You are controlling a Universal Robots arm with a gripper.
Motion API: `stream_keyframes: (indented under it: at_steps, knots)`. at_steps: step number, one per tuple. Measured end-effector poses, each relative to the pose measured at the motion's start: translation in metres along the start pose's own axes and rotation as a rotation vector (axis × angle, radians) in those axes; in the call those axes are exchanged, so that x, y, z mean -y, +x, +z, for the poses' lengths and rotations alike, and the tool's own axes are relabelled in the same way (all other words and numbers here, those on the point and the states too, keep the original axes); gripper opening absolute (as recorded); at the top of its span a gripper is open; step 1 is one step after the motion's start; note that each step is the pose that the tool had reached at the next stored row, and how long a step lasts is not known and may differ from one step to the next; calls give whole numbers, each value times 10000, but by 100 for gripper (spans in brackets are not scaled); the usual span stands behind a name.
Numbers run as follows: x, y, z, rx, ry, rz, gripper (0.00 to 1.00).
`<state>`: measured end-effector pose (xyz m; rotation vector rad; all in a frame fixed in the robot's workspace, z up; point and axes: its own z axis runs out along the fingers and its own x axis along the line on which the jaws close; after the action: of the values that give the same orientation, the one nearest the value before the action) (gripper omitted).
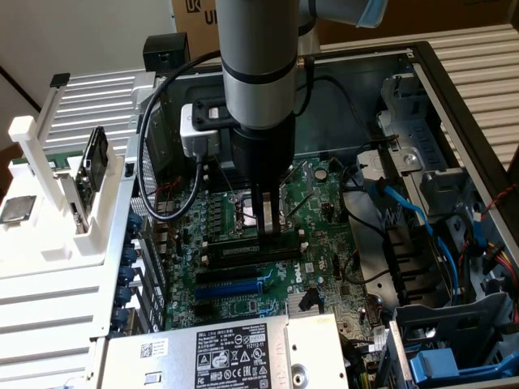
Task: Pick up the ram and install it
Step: 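Insert the ram into the slot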
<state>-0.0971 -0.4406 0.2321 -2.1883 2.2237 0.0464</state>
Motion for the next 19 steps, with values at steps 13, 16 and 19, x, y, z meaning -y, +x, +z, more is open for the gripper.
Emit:
stream_keyframes:
  at_steps: [13, 16, 19]
  knots:
    - [0, 1, 41, 0, 0, 0, 12]
    - [0, 1, 41, 0, 0, 0, 12]
    - [0, 1, 41, 0, 0, 0, 12]
